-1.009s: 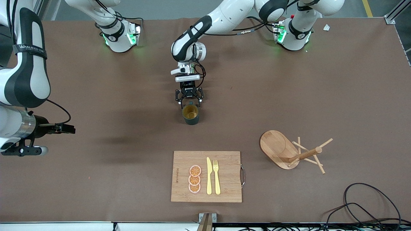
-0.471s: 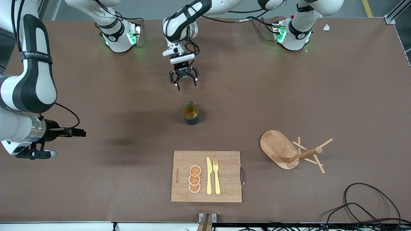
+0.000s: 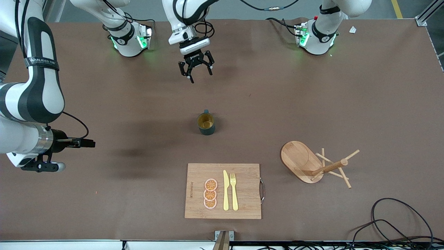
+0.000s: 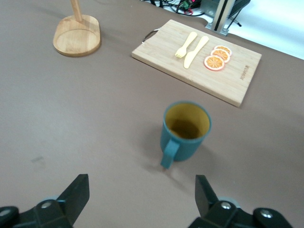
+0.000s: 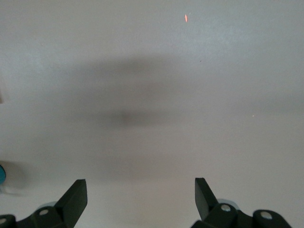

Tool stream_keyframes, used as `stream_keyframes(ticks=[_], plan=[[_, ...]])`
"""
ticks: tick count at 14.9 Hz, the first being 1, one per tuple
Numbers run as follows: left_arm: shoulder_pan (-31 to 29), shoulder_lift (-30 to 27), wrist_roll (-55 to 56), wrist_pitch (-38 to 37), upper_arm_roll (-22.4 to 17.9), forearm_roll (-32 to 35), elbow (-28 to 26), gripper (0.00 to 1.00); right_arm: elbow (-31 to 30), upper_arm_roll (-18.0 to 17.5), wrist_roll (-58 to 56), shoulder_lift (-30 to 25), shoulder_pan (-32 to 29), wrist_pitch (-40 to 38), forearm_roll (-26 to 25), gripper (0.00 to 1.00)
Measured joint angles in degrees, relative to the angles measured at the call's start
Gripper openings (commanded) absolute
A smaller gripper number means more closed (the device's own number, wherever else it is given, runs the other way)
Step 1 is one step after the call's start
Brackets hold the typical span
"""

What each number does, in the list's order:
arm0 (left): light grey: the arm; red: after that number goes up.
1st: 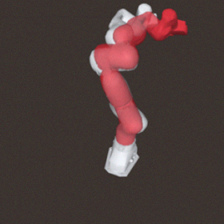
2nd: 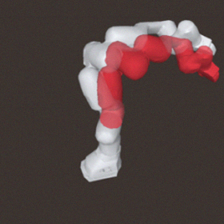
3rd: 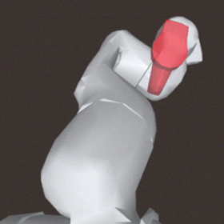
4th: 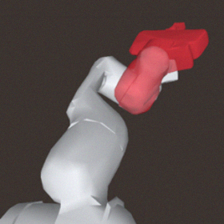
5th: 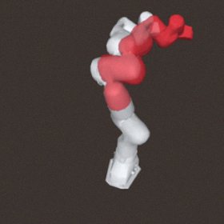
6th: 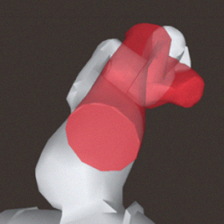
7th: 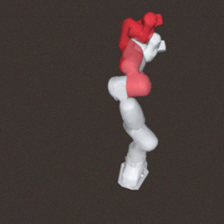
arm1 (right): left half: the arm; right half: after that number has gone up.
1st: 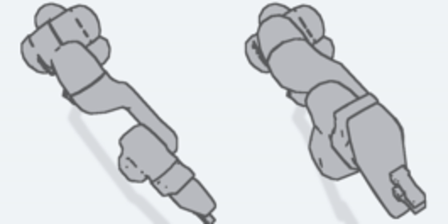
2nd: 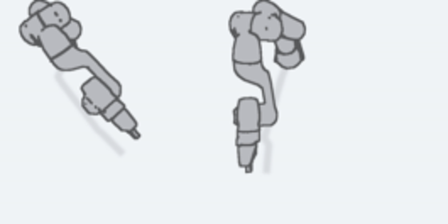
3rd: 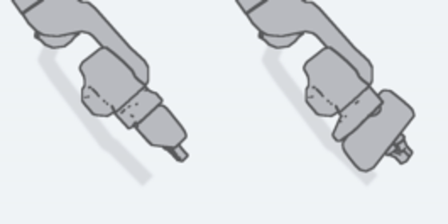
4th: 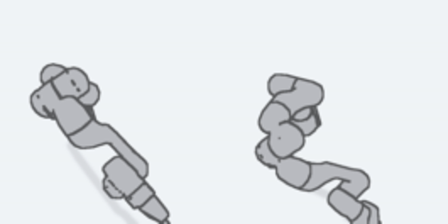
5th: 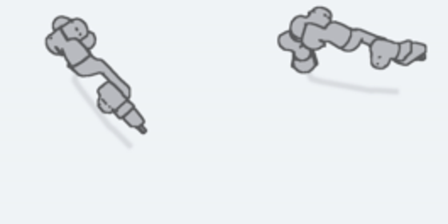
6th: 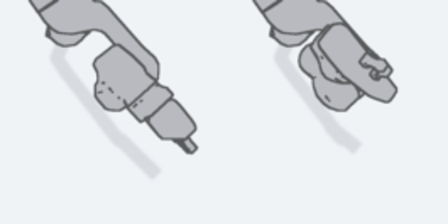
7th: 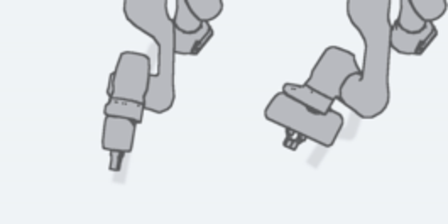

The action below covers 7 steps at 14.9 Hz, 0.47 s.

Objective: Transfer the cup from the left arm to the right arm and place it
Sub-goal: 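Raise the left gripper away while the right gripper reaches the mug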

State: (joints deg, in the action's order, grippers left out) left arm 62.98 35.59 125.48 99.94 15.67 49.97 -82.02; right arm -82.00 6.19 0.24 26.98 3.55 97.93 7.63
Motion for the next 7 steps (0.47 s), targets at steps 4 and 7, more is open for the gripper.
stream_keyframes(ticks=[4,7], plan=[[-8.86,-7.52,-13.3,-0.01,-0.08,-7.85,-0.12,0.99,-1.6,-0.15,5.2,-0.01,2.63,0.0,0.09,1.0],[-16.35,-10.69,-24.47,-0.01,-0.1,-11.61,-0.19,0.99,-2.87,-0.31,11.95,-0.25,5.57,-0.01,0.9,1.0]])
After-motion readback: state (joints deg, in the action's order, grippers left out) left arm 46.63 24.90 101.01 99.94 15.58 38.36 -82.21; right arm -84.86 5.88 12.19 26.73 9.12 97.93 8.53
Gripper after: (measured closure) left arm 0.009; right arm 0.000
